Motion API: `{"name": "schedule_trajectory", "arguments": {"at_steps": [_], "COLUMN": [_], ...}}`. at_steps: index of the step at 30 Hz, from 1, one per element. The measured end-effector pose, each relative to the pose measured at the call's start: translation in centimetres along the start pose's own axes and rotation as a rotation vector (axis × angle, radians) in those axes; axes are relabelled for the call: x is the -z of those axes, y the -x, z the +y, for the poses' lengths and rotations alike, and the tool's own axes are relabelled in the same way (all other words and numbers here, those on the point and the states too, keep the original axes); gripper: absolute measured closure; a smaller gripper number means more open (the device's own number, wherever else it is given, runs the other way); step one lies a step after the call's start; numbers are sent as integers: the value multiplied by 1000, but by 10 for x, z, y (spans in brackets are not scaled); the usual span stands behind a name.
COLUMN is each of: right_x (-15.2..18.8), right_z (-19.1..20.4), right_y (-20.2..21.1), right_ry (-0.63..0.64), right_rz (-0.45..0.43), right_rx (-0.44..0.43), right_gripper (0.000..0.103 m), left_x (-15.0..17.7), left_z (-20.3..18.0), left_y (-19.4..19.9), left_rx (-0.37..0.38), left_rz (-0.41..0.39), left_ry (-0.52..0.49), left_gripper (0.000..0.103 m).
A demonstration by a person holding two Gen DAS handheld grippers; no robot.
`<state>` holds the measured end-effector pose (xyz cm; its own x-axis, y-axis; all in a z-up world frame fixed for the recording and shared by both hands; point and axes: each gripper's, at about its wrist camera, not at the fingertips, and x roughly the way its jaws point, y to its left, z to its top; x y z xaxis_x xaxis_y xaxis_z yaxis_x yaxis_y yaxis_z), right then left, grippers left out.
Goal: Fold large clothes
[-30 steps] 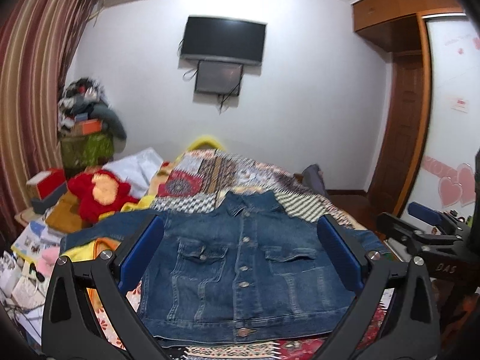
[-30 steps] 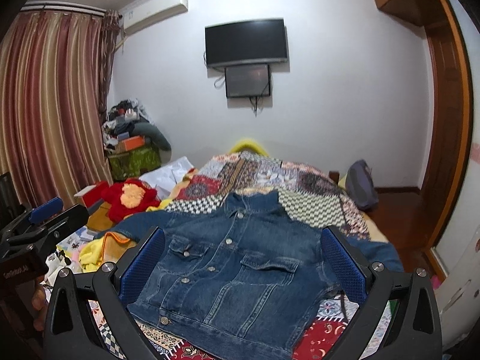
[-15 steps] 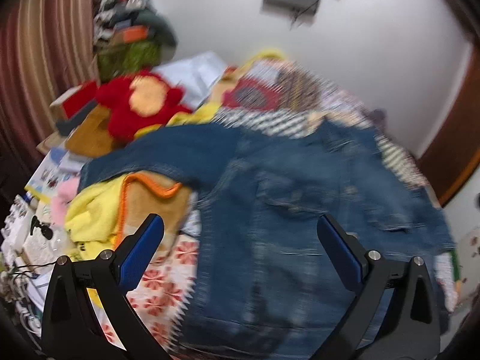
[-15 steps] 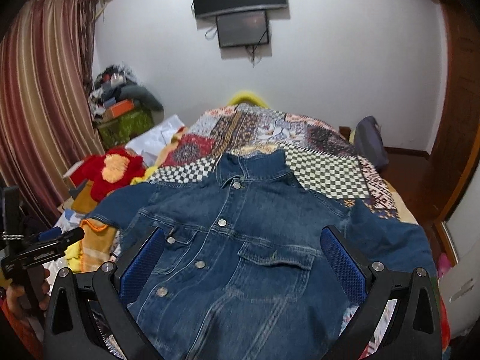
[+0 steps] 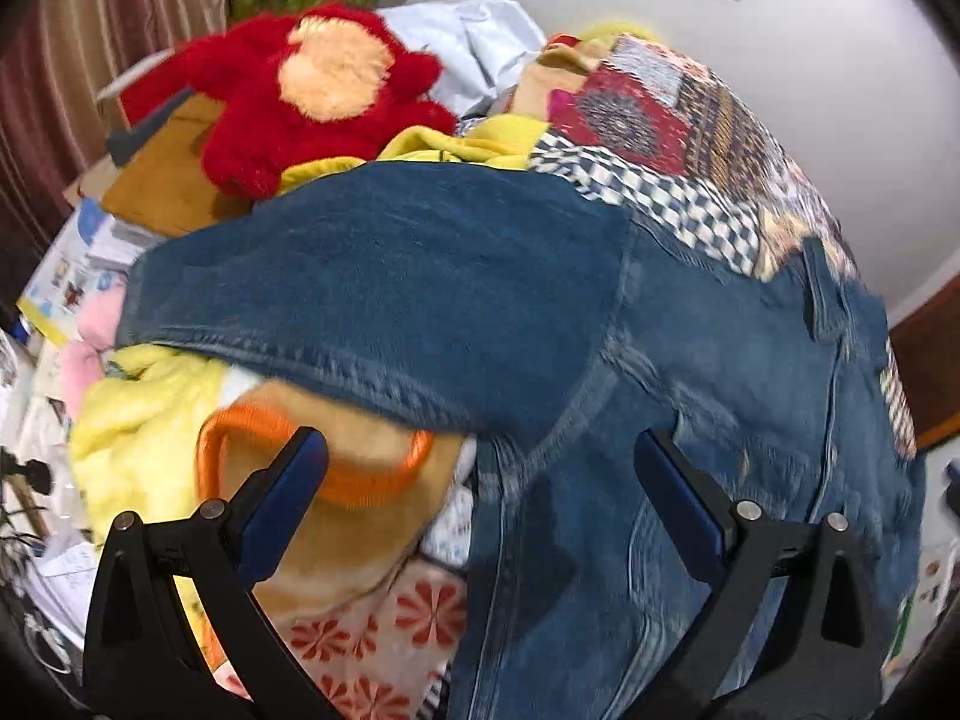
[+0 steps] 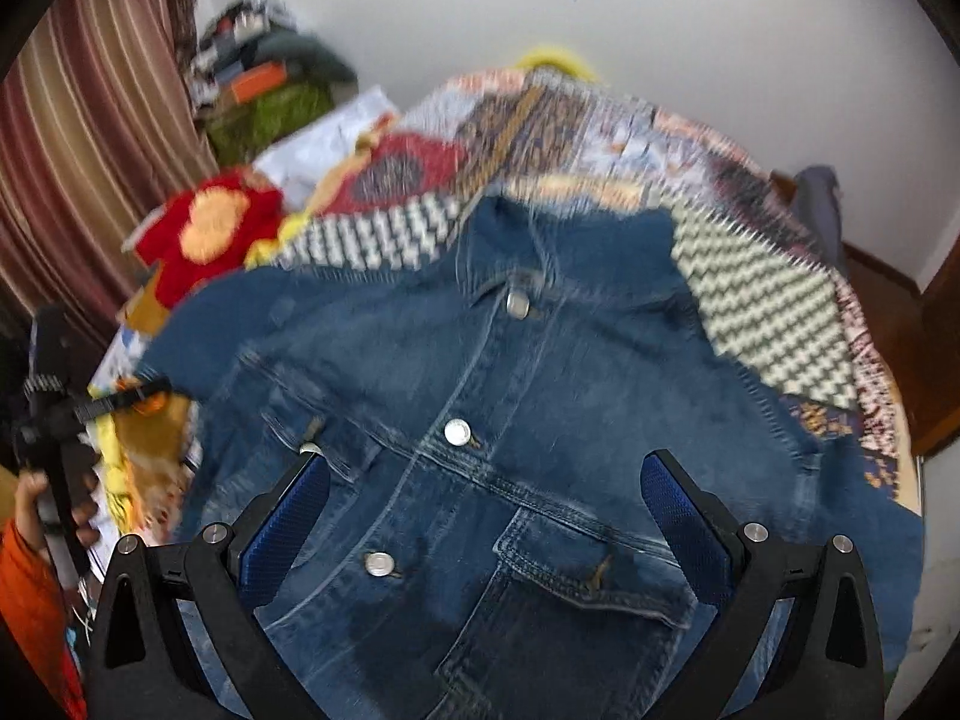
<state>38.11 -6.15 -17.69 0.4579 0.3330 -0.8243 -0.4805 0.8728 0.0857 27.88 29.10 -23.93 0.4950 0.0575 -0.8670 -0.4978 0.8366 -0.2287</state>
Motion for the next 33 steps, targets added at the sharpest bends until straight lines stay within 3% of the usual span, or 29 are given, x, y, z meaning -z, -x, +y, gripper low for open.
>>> {"name": "schedule_trajectory", "arguments": {"at_steps": [4, 11, 12, 17, 19, 25, 29, 33], "right_x": [1, 3, 4, 7, 7, 8, 7, 4], "right_z": [1, 1, 1, -1, 0, -10, -19, -24], "right_y": [-43, -86, -90, -97, -97, -88, -72, -52], "right_ry": [35, 58, 56, 54, 61, 58, 48, 47], "right_rz": [100, 195, 204, 224, 224, 226, 205, 164], "right_rx": [-32, -61, -69, -100, -95, -77, -73, -63], "right_gripper": [0, 1, 1, 3, 3, 3, 3, 4], "left_x": [-14, -29, -31, -44, -46, -48, -54, -52], "left_z": [10, 21, 24, 36, 35, 11, -22, -63], "left_y": [-8, -19, -20, -27, -30, -2, 40, 71], "left_rx": [67, 133, 132, 26, -51, -144, -127, -41], "left_rz": [0, -4, -16, -30, -39, -164, -298, -375], "left_ry": [73, 130, 147, 168, 128, -6, -97, -199], "left_gripper": [0, 2, 6, 61, 76, 87, 91, 93]}}
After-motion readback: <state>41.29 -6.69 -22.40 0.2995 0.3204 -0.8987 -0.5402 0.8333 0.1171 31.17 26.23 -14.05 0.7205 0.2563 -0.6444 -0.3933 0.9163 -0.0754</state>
